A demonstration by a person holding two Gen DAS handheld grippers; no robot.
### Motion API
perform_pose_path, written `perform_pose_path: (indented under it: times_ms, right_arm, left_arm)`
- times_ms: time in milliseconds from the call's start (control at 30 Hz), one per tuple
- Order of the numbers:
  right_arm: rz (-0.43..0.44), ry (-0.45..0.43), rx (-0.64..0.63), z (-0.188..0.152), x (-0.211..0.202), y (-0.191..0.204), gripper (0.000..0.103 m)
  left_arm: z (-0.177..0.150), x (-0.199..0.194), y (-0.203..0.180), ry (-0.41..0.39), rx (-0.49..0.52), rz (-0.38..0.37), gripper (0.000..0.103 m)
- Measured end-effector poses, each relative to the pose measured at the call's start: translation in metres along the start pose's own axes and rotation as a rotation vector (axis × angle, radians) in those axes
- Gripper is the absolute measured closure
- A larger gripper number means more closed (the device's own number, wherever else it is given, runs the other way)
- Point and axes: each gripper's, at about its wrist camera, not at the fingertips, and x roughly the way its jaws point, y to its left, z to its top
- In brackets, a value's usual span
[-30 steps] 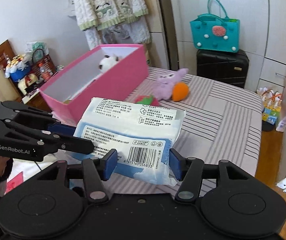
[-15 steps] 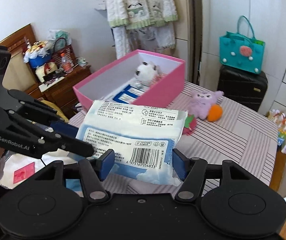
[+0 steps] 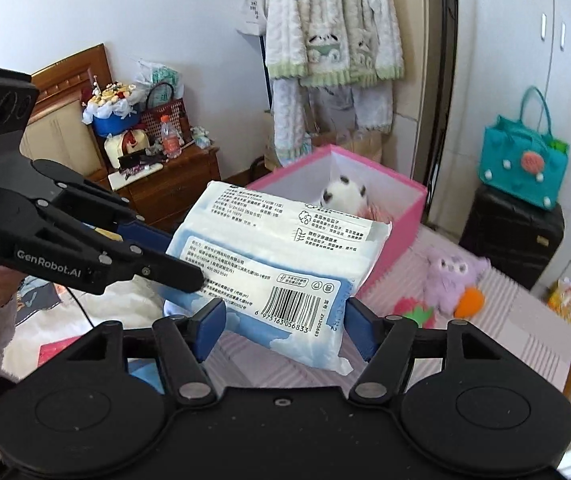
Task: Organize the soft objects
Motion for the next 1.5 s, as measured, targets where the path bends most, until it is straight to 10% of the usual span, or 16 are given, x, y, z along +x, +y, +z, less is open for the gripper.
perform_pose_path:
  times_ms: [367,633,1500]
  right_arm:
    - [0.023,-0.118,-0.038,0.049,0.048,-0.028,0.049]
    - [0.013,-0.059,0.057,0.074,0.121,-0.074,0.071]
    - [-0.131,0.173,-0.265,0.104,0.248,-0.101,0.071]
  left_arm:
    - [0.045,0.027,0.061,-0.115,-0.074,0.104,0.078]
    - [0.069,0.09,0.109,-0.038,-0.145,0.143,0.078]
    - [0.068,0.214,0.164,0.253,-0.329,0.042,0.078]
